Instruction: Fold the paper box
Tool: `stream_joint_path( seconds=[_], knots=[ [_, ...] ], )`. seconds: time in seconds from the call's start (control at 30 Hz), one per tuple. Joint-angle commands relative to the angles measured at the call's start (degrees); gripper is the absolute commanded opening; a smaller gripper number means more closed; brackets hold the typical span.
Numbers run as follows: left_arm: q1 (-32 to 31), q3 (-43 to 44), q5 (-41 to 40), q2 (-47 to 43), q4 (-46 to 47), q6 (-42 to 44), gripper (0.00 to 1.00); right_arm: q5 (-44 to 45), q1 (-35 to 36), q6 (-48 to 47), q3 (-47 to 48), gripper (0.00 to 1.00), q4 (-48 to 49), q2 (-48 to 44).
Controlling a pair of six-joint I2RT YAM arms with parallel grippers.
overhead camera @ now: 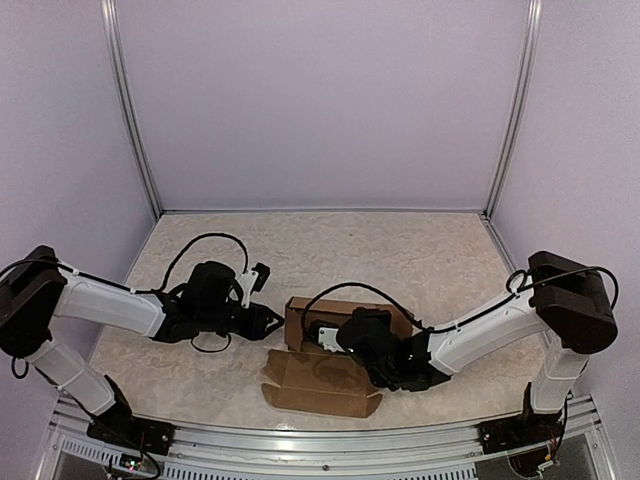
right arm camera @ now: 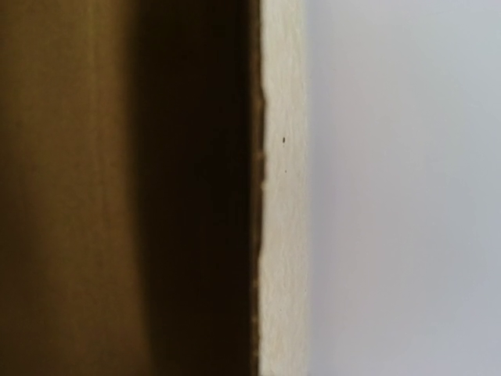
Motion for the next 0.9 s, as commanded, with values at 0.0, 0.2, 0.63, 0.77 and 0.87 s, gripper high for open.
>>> stream_joint_path(
  seconds=[0.0,0.2,0.63,0.77,0.87],
  knots=[
    [-1.3,0.7,-0.3,-1.0,0.8,0.7,0.34,2.2,1.1,0.0,1.6,0.0,0.7,1.8],
    [-3.8,0.1,-3.0,-1.6,0.3,0.6,0.34,4.2,2.0,-0.8,1.8,0.0,1.3,2.7],
    [-5.4,-1.6,-6.3,-3.0,-0.1,0.8,0.34,7.6,4.1,-3.2,1.7,0.0,3.3,1.6],
    [-6.0,-1.6,-6.6,-2.9,-0.5,0.9,0.34,8.5,4.5,-3.6,1.8,0.0,3.0,1.1],
    [-6.6,-1.4,-7.1,-3.3,-1.1,0.9,0.35,9.1,4.6,-3.6,2.1,0.0,2.5,0.5]
  ],
)
